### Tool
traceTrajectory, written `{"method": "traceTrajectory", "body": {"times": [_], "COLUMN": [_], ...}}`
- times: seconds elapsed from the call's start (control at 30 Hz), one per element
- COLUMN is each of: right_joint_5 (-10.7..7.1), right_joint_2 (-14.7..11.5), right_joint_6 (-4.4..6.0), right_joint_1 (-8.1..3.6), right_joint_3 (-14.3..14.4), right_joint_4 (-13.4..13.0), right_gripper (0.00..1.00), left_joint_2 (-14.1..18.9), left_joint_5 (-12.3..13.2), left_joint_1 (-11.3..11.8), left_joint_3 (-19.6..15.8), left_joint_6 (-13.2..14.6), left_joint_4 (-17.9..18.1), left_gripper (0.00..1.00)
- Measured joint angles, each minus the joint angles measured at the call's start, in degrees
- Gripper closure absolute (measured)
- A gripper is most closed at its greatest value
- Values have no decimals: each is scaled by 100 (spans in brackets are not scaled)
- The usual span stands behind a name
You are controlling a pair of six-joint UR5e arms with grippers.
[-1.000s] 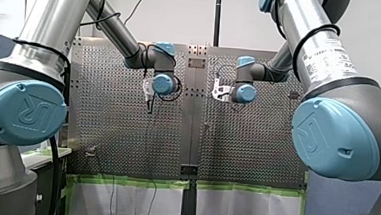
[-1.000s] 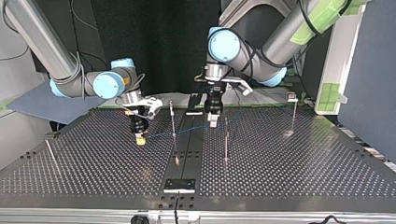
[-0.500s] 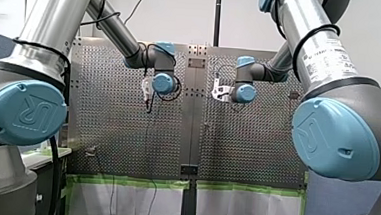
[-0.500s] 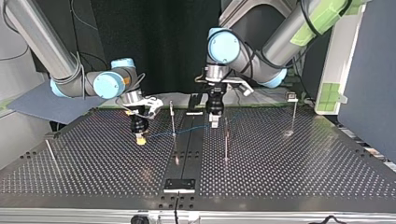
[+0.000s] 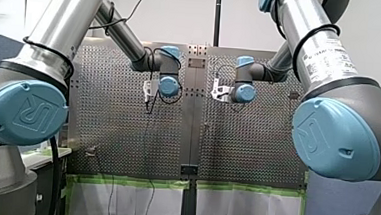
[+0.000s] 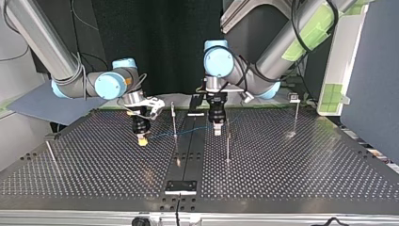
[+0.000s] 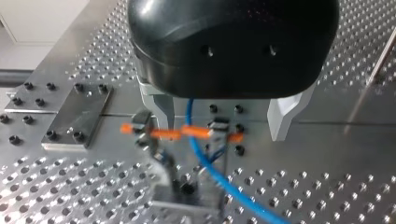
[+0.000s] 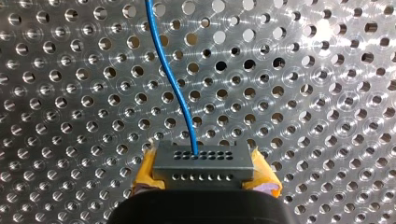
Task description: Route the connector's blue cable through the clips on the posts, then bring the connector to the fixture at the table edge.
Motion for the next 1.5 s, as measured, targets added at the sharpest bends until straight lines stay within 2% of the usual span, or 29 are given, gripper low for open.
{"method": "traceTrajectory", "body": {"times": [0.33, 0.83, 0.87, 0.9, 0.97, 1.0, 1.07, 1.1, 1.17, 1.2, 1.27, 1.3, 1.37, 1.5], "right_joint_5": [3, -4, -5, -5, -6, -6, -6, -6, -6, -5, -4, -4, -4, -5], "right_joint_2": [0, 2, 1, 1, 0, 0, 0, 1, 1, 0, 1, 0, 0, 0], "right_joint_6": [-1, 0, 0, 0, 0, 0, 0, 0, 0, 0, 0, 0, 0, 0], "right_joint_1": [0, -2, -2, -2, -4, -5, -4, -4, -5, -5, -6, -7, -8, -20], "right_joint_3": [0, 0, 0, 0, 0, 0, 0, 0, 0, 0, 1, 0, 0, 0], "right_joint_4": [-6, -27, -26, -25, -23, -22, -22, -21, -18, -16, -14, -13, -12, -9], "right_gripper": [100, 100, 100, 100, 100, 100, 100, 100, 100, 100, 100, 100, 100, 100], "left_joint_2": [-6, -8, -8, -8, -8, -8, -8, -8, -7, -6, -6, -6, -6, -7], "left_joint_5": [35, 13, 9, 3, -24, -56, -90, -92, -83, -55, 5, 58, 138, 335], "left_joint_1": [11, 66, 66, 67, 66, 66, 62, 60, 55, 54, 49, 40, 21, -31], "left_joint_3": [66, 68, 68, 68, 68, 68, 68, 68, 68, 68, 68, 68, 68, 67], "left_joint_6": [158, 170, 170, 169, 155, 131, 87, 58, 26, 13, -1, -7, -12, 10], "left_joint_4": [-17, 74, 84, 95, 128, 154, 182, 194, 203, 206, 202, 197, 184, 179], "left_gripper": [0, 0, 16, 16, 39, 39, 54, 54, 69, 69, 85, 85, 98, 100]}}
